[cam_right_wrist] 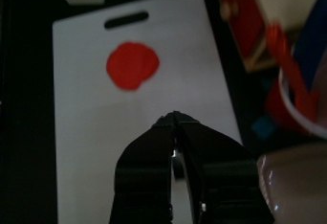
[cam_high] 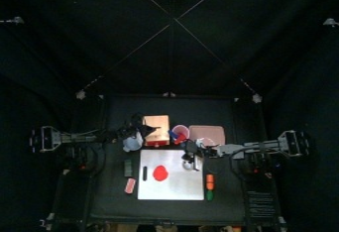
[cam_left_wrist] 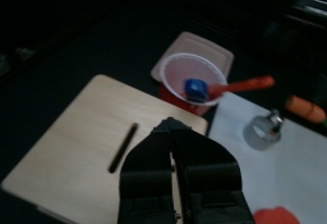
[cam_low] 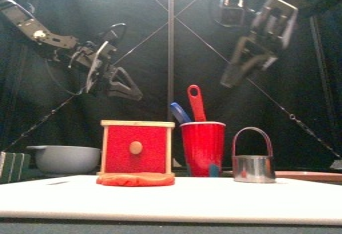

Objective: Get the cutter from the drawer then cut the dough then place the extra dough in the bowl
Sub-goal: Cut the dough

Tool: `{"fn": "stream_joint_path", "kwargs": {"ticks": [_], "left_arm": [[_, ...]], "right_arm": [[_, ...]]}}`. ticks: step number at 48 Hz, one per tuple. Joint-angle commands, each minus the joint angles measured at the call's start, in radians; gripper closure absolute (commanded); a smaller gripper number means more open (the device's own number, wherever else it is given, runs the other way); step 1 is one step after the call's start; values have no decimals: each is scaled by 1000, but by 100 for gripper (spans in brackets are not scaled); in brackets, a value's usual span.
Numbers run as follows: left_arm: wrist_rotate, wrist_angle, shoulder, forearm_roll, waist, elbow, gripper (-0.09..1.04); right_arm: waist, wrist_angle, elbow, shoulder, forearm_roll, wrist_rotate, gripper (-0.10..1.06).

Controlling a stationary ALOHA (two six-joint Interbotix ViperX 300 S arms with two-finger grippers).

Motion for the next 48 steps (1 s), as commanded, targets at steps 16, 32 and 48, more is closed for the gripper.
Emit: {"fn": "stream_joint_path", "kwargs": {"ticks": [16, 32, 48], "left_arm": [[-5, -25, 25, -25, -158, 17, 42], [-2, -25, 67, -57, -158, 17, 41], [-3, -25, 67, -58, -158, 32, 41]], "right_arm": [[40, -124, 31, 74, -5, -6, 17], [49, -124, -20, 179, -15, -5, 23], [38, -109, -75, 179, -29, -6, 37]]}}
